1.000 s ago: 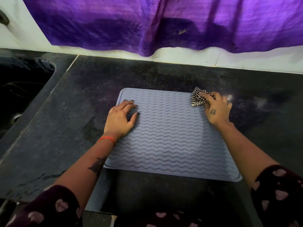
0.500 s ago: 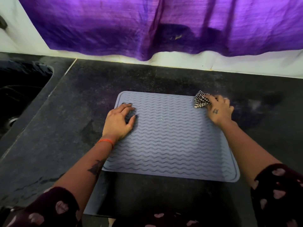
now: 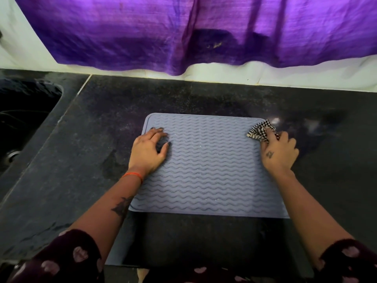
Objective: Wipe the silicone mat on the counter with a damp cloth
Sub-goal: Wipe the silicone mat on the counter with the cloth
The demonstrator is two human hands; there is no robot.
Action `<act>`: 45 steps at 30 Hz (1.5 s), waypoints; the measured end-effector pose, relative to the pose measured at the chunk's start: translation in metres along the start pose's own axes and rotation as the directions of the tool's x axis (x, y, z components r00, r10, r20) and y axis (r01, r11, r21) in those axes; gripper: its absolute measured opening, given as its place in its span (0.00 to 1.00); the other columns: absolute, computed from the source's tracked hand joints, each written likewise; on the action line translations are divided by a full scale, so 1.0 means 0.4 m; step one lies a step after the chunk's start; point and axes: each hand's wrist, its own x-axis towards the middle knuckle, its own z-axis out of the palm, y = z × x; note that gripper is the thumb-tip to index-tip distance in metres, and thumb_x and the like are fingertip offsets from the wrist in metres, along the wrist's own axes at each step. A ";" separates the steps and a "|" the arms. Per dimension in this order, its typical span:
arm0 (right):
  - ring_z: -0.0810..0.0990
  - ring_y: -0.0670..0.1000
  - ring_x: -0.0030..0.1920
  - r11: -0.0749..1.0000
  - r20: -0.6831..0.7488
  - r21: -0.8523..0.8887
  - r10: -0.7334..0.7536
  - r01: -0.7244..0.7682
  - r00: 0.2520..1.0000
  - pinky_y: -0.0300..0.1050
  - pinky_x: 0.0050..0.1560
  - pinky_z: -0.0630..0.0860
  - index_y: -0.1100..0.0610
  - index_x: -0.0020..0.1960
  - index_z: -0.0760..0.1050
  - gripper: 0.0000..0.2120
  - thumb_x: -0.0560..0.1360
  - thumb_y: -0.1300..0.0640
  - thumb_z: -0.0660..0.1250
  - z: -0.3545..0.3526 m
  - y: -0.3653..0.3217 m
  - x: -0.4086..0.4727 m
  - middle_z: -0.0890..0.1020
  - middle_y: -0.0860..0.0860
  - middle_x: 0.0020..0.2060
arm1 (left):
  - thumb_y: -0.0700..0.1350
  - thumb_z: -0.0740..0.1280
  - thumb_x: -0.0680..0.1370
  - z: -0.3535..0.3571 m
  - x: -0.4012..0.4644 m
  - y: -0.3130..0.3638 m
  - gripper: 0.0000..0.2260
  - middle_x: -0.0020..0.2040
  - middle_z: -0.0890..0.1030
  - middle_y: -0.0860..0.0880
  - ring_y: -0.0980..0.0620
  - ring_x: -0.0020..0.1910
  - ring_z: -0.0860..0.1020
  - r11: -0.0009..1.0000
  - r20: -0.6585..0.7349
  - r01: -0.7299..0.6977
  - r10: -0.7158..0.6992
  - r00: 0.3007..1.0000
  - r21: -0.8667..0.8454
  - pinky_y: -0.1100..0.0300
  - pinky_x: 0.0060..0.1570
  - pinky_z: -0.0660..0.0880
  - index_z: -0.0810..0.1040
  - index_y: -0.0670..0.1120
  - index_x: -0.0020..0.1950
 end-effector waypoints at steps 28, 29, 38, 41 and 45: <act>0.70 0.62 0.53 0.995 0.008 0.013 -0.104 0.103 0.995 0.57 0.51 0.69 0.53 0.70 0.65 0.23 0.77 0.47 0.59 -0.043 0.043 -0.187 0.70 0.61 0.57 | 0.55 0.59 0.74 -0.001 -0.011 0.010 0.22 0.67 0.74 0.47 0.46 0.68 0.69 1.000 -0.002 0.016 -0.016 1.000 -0.009 0.51 0.67 0.63 0.75 0.46 0.64; 0.71 0.62 0.51 0.994 -0.028 0.017 -0.108 0.108 0.994 0.57 0.49 0.70 0.54 0.68 0.67 0.22 0.77 0.48 0.59 -0.043 0.050 -0.208 0.71 0.62 0.55 | 0.55 0.59 0.74 -0.001 -0.011 0.010 0.23 0.67 0.74 0.46 0.46 0.68 0.69 1.000 0.000 0.019 -0.019 1.000 -0.010 0.51 0.67 0.63 0.75 0.46 0.64; 0.71 0.63 0.49 0.990 -0.039 0.040 -0.130 0.131 0.991 0.57 0.47 0.70 0.55 0.66 0.70 0.22 0.74 0.51 0.65 -0.045 0.064 -0.261 0.72 0.62 0.53 | 0.55 0.58 0.74 -0.004 -0.013 0.011 0.23 0.67 0.73 0.46 0.46 0.69 0.68 1.000 0.010 0.013 -0.013 1.000 -0.012 0.52 0.68 0.61 0.75 0.45 0.65; 0.72 0.63 0.47 0.996 -0.124 0.035 -0.072 0.077 0.990 0.56 0.45 0.70 0.56 0.65 0.71 0.21 0.73 0.52 0.64 -0.038 0.082 -0.313 0.73 0.63 0.52 | 0.55 0.58 0.75 0.001 -0.013 0.008 0.23 0.67 0.73 0.46 0.46 0.69 0.67 1.000 0.023 0.008 -0.007 1.000 -0.011 0.52 0.69 0.62 0.75 0.45 0.65; 0.72 0.62 0.46 0.998 -0.104 0.010 -0.067 0.068 0.992 0.55 0.44 0.70 0.57 0.63 0.72 0.25 0.71 0.47 0.54 -0.037 0.074 -0.329 0.73 0.63 0.51 | 0.55 0.57 0.75 -0.002 -0.013 0.007 0.23 0.68 0.73 0.46 0.46 0.70 0.67 1.000 0.042 0.008 -0.007 0.999 -0.016 0.52 0.69 0.61 0.75 0.45 0.65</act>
